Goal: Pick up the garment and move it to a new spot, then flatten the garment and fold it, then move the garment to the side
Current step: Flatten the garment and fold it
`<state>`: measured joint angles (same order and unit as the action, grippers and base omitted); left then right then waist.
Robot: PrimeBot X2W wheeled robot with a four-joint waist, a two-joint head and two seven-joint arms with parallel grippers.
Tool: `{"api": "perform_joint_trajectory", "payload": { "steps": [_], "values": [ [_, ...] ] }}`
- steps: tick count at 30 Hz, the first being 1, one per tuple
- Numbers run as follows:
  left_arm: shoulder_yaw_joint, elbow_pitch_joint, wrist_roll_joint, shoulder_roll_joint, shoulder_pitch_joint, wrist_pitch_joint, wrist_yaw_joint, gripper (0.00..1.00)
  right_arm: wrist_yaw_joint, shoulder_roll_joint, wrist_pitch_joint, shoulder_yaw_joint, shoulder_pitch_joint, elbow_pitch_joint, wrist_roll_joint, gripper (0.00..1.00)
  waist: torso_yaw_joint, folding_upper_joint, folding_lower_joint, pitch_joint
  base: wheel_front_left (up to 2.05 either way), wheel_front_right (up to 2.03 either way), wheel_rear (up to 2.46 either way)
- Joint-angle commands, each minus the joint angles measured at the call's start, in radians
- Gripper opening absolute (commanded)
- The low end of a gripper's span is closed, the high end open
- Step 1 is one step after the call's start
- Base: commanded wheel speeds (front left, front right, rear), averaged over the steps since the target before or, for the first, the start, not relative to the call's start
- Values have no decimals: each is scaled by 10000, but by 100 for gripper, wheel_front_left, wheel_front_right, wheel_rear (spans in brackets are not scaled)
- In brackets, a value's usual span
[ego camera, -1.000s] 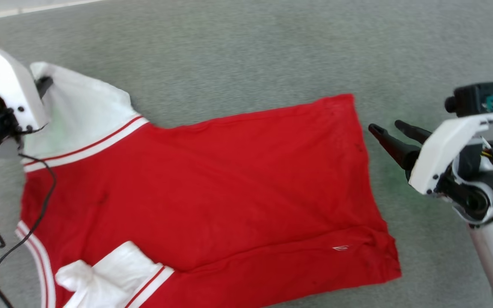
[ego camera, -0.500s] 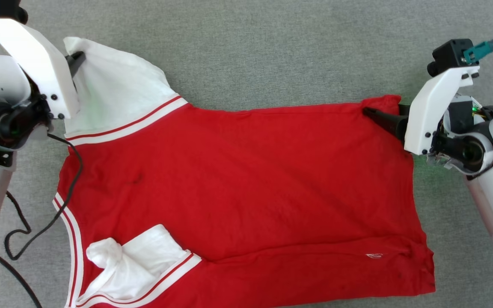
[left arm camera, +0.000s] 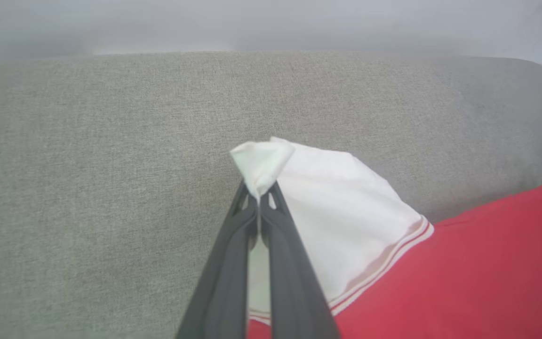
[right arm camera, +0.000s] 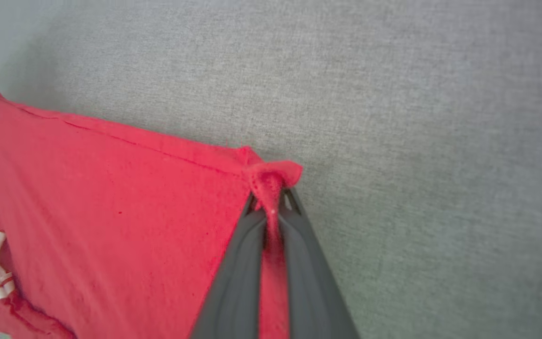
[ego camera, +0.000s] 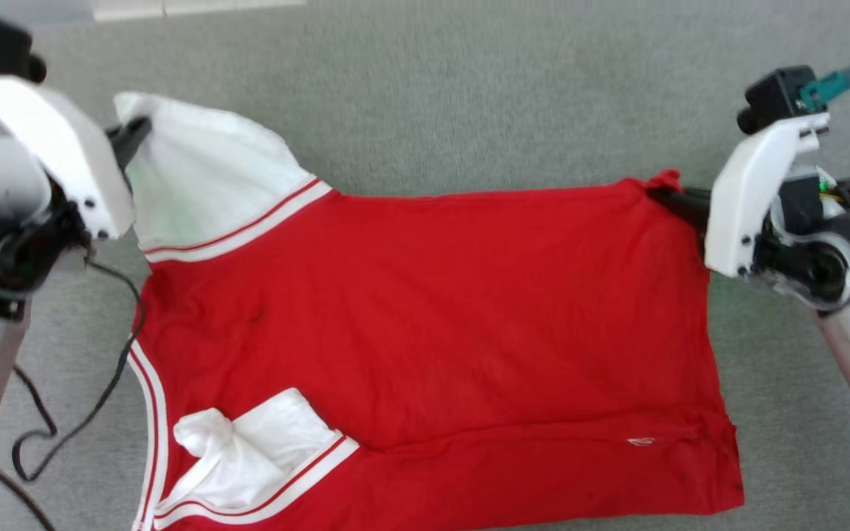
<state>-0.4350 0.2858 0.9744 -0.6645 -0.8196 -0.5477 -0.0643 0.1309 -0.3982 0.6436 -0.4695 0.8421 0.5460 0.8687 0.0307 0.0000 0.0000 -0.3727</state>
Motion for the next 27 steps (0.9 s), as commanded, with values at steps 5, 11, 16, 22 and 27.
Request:
{"api": "perform_joint_trajectory", "payload": {
  "steps": [5, 11, 16, 22, 27],
  "values": [
    [465, -403, 431, -279, 1398, 541, -205, 0, -4, -364, -438, 36, -1029, -675, 89, 0, -44, 0, 0, 998, 0, 0, 0],
    [1005, -1548, 907, -619, 3892, 1284, -747, 0, -4, -597, -893, 420, -2752, -1515, 8, 0, -49, 0, 0, 1791, 0, 0, 0],
    [1372, -2457, 1385, -548, 6201, 1925, -1294, 0, -5, -430, -1101, 883, -4327, -1941, -68, 0, -126, 0, 0, 2257, 0, 0, 0],
    [1581, -3091, 1982, -162, 8390, 2440, -1680, 0, -5, -96, -1170, 1499, -5925, -2194, -360, 0, -184, 0, 0, 2520, 0, 0, 0],
    [1312, -3074, 2251, 478, 9122, 2609, -1696, 30, -4, 337, -1171, 1891, -6871, -2304, -693, 100, -172, 0, 0, 2579, 0, 0, 0]
  ]
}}
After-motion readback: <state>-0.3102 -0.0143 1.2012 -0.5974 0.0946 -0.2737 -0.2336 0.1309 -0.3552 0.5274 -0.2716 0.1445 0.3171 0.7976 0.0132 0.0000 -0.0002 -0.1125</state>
